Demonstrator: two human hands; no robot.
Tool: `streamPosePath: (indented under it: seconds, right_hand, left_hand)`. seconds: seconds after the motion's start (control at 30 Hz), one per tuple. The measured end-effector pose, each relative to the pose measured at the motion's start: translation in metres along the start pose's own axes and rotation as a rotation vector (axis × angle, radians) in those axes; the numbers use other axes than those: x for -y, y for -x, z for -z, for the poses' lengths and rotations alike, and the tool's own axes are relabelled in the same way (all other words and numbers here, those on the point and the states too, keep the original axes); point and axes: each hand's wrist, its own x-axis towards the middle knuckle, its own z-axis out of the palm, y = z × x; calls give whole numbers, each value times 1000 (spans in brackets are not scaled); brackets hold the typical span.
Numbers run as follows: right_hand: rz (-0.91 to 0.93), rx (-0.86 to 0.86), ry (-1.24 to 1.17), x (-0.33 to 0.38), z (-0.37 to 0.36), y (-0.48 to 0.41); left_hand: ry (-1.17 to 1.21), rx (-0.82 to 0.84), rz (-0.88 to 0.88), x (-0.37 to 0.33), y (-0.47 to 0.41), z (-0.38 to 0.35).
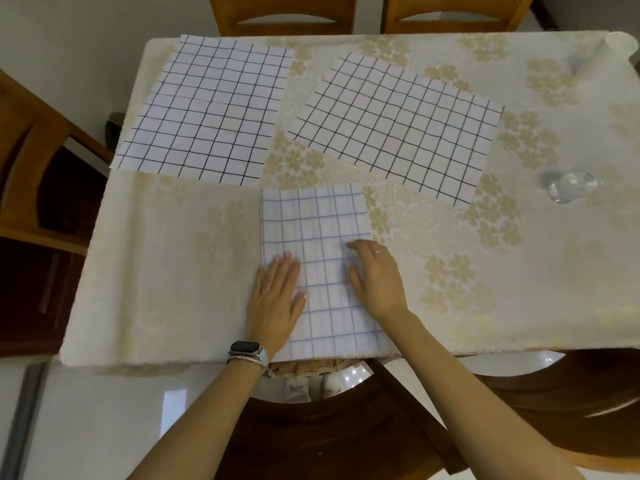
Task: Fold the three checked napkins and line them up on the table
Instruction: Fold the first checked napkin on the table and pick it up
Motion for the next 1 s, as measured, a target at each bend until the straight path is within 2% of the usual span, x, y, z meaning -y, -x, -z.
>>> streamPosePath:
  seconds: [0.13, 0.4, 0.77, 1.0]
  right_hand:
    - [259, 153, 58, 13, -32, -30]
    - [457, 462, 136, 39, -86, -74]
    - [405, 457, 255, 52, -118, -146]
    - [393, 390, 194, 49, -106, -112]
  left_hand:
    - [-19, -49, 64, 26, -15, 4]
    - [-53, -26, 53, 44, -19, -3]
    - [-54, -35, 59, 42, -21, 0]
    - [-52, -30, 44, 41, -19, 1]
